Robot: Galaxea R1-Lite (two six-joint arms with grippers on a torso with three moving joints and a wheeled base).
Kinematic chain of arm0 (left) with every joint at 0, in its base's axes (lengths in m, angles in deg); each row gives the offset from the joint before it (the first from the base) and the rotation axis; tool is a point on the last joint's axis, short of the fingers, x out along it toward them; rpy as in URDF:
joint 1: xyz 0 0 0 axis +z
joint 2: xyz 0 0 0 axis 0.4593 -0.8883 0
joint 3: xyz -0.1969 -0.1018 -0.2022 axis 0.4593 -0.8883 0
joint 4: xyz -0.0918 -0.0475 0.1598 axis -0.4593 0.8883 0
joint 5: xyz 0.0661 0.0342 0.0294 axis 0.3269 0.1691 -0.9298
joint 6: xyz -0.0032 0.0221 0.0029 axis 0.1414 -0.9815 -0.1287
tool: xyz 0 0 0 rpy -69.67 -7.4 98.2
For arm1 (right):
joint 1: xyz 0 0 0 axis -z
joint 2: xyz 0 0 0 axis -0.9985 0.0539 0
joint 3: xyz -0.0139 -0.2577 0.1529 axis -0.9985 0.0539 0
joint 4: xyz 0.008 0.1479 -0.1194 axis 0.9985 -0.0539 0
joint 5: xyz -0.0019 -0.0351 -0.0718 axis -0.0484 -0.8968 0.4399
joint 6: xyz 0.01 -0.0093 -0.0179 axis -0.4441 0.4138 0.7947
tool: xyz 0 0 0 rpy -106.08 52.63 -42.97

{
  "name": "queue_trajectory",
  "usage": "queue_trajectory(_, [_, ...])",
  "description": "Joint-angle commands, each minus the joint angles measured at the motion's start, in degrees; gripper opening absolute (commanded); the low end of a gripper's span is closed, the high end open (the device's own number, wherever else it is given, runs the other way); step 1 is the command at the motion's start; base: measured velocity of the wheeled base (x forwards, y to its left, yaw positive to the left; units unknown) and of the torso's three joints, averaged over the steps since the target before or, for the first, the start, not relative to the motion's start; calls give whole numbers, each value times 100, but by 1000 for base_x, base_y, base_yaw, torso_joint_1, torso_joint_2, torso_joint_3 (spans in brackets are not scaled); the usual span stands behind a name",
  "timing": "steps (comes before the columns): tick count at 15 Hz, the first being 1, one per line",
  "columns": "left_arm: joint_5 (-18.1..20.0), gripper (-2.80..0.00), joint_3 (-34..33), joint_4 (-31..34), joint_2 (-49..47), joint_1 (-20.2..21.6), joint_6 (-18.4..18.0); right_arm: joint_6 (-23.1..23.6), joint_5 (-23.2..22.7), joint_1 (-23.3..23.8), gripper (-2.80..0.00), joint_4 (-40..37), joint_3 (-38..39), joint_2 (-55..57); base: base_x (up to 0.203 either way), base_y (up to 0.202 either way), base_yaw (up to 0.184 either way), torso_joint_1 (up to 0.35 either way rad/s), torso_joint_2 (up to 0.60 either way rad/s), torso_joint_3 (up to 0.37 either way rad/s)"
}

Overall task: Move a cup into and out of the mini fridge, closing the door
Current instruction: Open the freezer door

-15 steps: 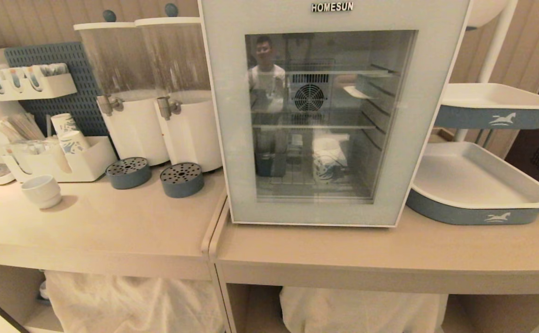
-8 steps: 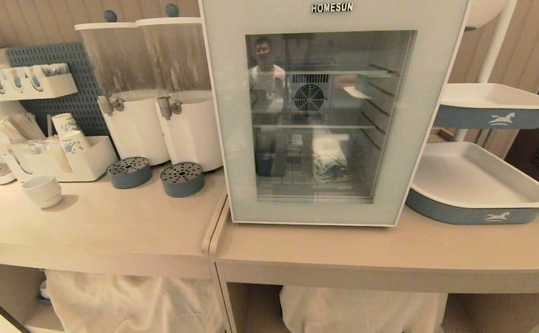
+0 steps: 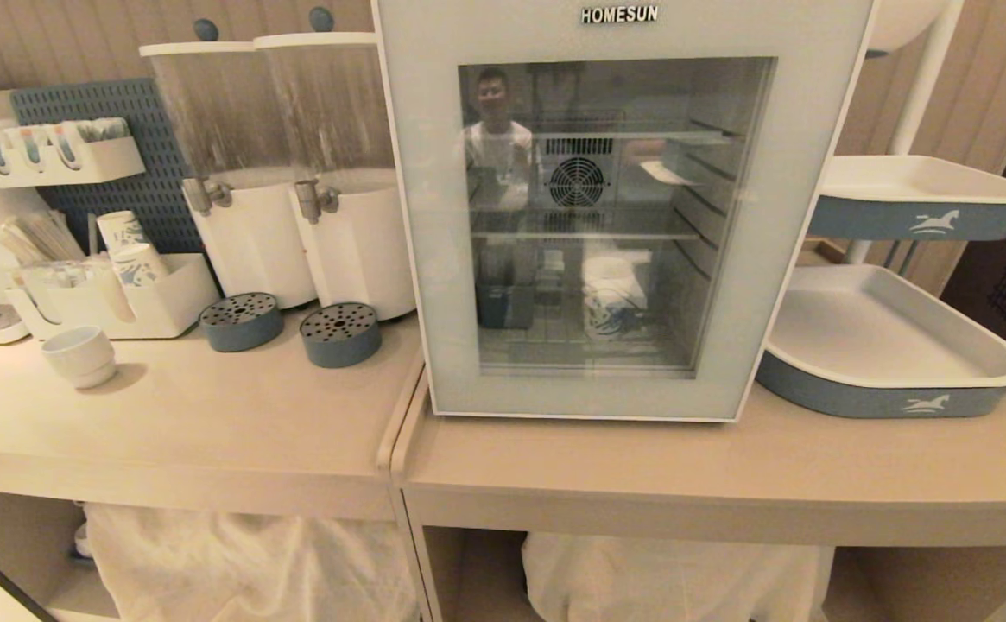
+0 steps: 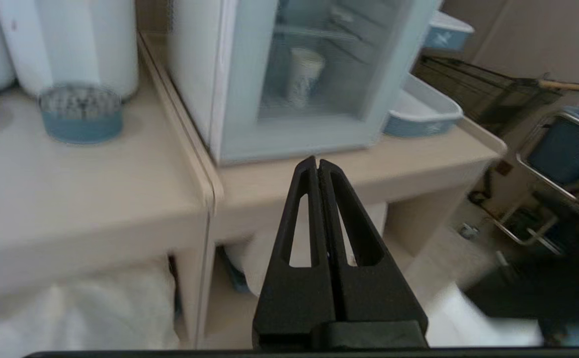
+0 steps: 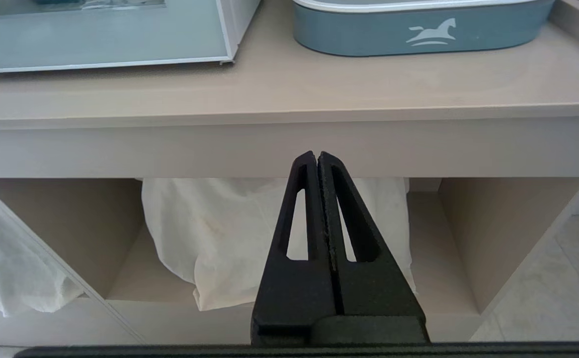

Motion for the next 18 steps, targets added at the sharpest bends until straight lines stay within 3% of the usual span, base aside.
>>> queue_trajectory(1, [-365, -280, -126, -470, -837, -351, -13, 3, -2, 0, -280, -9, -2, 8, 0, 0, 0, 0, 0, 0])
queue_trajectory(5, [-783, -280, -156, -761, -1366, -355, 104, 3, -4, 0, -280, -9, -1, 8, 0, 0, 0, 0, 0, 0])
queue_trajectory(7, [-1420, -280, -136, -983, -2152, -150, 155, 3, -2, 0, -280, -8, -1, 8, 0, 0, 0, 0, 0, 0])
queue_trajectory(8, [-1531, 0, -120, -1121, -2539, 84, 181, 3, -9, 0, -280, -9, -1, 8, 0, 0, 0, 0, 0, 0])
queue_trajectory(9, [-1408, 0, -96, -1342, -2892, 454, 213, 3, -2, 0, -280, -9, -1, 8, 0, 0, 0, 0, 0, 0])
queue_trajectory(10, [-1002, 0, -59, -1627, -3210, 943, 241, 3, -2, 0, -280, -9, -5, 8, 0, 0, 0, 0, 0, 0])
queue_trajectory(11, [-143, 0, -5, -1885, -3488, 1430, 245, 3, -2, 0, -280, -9, -4, 8, 0, 0, 0, 0, 0, 0])
queue_trajectory(13, [2069, 0, 182, -2236, -4084, 2305, 158, 3, -3, 0, -280, -9, -1, 8, 0, 0, 0, 0, 0, 0])
queue_trajectory(14, [3247, 0, 302, -2417, -4471, 2723, -6, 3, -2, 0, -280, -9, -7, 8, 0, 0, 0, 0, 0, 0])
queue_trajectory(15, [4161, 0, 417, -2634, -4895, 3039, -240, 3, -4, 0, -280, -9, -4, 8, 0, 0, 0, 0, 0, 0])
queue_trajectory(16, [4924, 0, 515, -2895, -5277, 3228, -511, 3, -9, 0, -280, -9, -9, 8, 0, 0, 0, 0, 0, 0])
queue_trajectory(18, [5886, 0, 659, -3397, -5955, 3377, -1020, 3, -2, 0, -280, -9, -1, 8, 0, 0, 0, 0, 0, 0])
